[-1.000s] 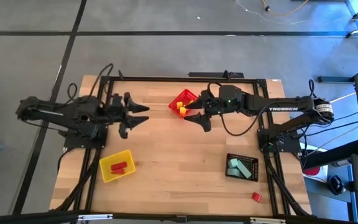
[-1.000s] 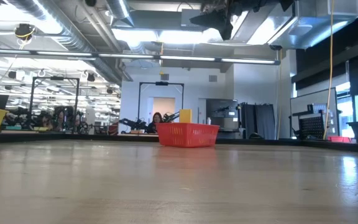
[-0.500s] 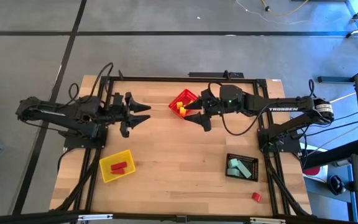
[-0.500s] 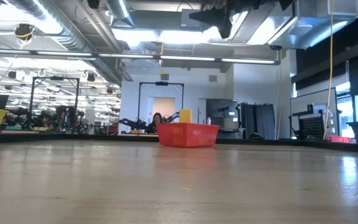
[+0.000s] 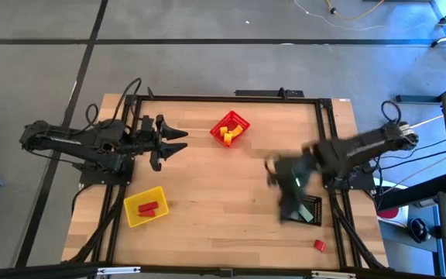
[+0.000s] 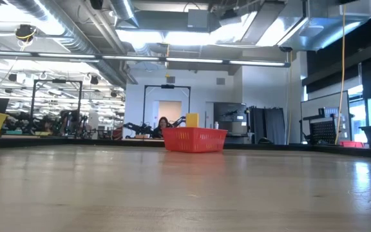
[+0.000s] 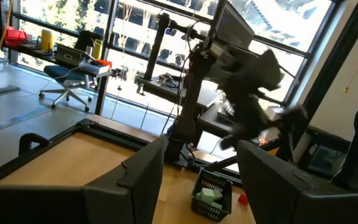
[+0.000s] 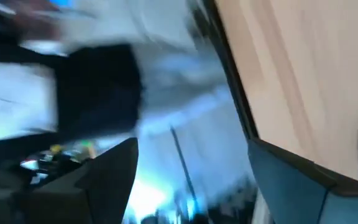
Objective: Sort & place blocks by color
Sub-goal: Put the red block into the yellow bin
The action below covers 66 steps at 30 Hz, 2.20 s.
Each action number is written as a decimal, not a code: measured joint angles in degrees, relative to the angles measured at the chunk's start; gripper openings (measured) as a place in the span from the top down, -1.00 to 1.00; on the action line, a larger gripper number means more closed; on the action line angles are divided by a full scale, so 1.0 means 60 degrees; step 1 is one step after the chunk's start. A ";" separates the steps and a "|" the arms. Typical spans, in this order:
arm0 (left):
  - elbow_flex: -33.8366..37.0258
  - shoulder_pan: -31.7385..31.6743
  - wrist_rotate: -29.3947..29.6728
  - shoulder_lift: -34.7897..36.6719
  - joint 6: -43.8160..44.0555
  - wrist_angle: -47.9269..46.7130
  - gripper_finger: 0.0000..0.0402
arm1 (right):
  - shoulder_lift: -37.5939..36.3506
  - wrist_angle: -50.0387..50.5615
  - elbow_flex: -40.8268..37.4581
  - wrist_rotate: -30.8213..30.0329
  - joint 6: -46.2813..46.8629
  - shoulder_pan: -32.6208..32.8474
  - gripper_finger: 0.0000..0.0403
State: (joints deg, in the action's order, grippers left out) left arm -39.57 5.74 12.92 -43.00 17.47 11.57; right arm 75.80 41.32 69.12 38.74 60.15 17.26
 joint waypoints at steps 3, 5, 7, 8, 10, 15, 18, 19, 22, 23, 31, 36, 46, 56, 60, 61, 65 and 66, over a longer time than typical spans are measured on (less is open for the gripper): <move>0.0000 0.0000 -0.0006 0.0000 0.0003 0.0000 0.03 | 0.0134 0.0742 -0.0008 -0.0933 0.2251 0.1784 -0.51; 0.0000 0.0000 -0.0006 0.0000 0.0004 0.0000 0.03 | 0.0224 0.1040 -0.0008 -0.1358 0.3966 0.2751 -0.51; 0.0000 0.0000 -0.0008 0.0000 0.0004 0.0001 0.03 | 0.0415 0.1416 -0.0008 -0.1750 0.5582 0.3534 -0.51; 0.0000 0.0000 -0.0010 0.0000 0.0006 0.0000 0.03 | 0.0519 0.1631 -0.0011 -0.1895 0.6227 0.3865 -0.51; 0.0000 0.0000 -0.0014 0.0000 0.0007 0.0000 0.03 | 0.0733 0.2066 -0.0011 -0.2036 0.7031 0.4384 -0.51; 0.0000 0.0000 -0.0038 0.0000 0.0018 0.0001 0.03 | 0.1286 0.2127 -0.0675 -0.1878 0.7211 0.5102 -0.51; 0.0000 0.0000 -0.0039 0.0000 0.0008 0.0004 0.03 | 0.1343 0.1402 -0.1585 -0.1601 0.7195 0.5275 -0.51; 0.0000 0.0000 -0.0039 0.0000 0.0015 0.0004 0.03 | 0.1347 0.1065 -0.1919 -0.1575 0.7206 0.5287 -0.51; 0.0000 0.0000 -0.0039 0.0000 0.0017 0.0004 0.03 | 0.1350 -0.0086 -0.2850 -0.1529 0.7201 0.5278 -0.51; 0.0000 0.0000 -0.0037 0.0000 0.0018 0.0004 0.03 | 0.1352 -0.0394 -0.3156 -0.1472 0.7238 0.5283 -0.51; 0.0000 0.0000 0.0291 0.0000 0.0069 0.0015 0.03 | 0.1429 -0.1882 -0.4296 -0.1111 0.7396 0.5288 -0.51; 0.0000 0.0004 0.0493 0.0000 0.0066 0.0007 0.03 | 0.1865 -0.1867 -0.4354 -0.1691 0.6911 0.5293 -0.51; 0.0000 0.0004 0.0832 0.0000 0.0062 0.0007 0.03 | 0.2779 -0.2003 -0.4350 -0.1975 0.6152 0.5895 -0.51; 0.0000 0.0004 0.0846 0.0000 0.0004 0.0007 0.03 | 0.2789 -0.2009 -0.4350 -0.2136 0.6210 0.6257 -0.51; 0.0000 0.0004 0.0846 0.0000 0.0004 0.0004 0.03 | 0.2789 -0.2403 -0.4350 -0.2139 0.6229 0.6254 -0.51; 0.0000 0.0004 0.0846 0.0000 0.0003 0.0007 0.03 | 0.2789 -0.2520 -0.4350 -0.2139 0.6263 0.6254 -0.51; 0.0000 0.0004 0.0972 0.0000 0.0000 0.0004 0.03 | 0.2789 -0.2797 -0.4346 -0.2196 0.6429 0.6287 -0.51; -0.0001 0.0000 0.0993 0.0000 -0.0008 0.0004 0.03 | 0.2789 -0.2786 -0.4346 -0.2208 0.6432 0.6290 -0.51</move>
State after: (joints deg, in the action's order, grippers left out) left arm -39.58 5.74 18.88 -43.00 17.42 11.60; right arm 92.53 24.60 43.05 25.50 98.74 55.00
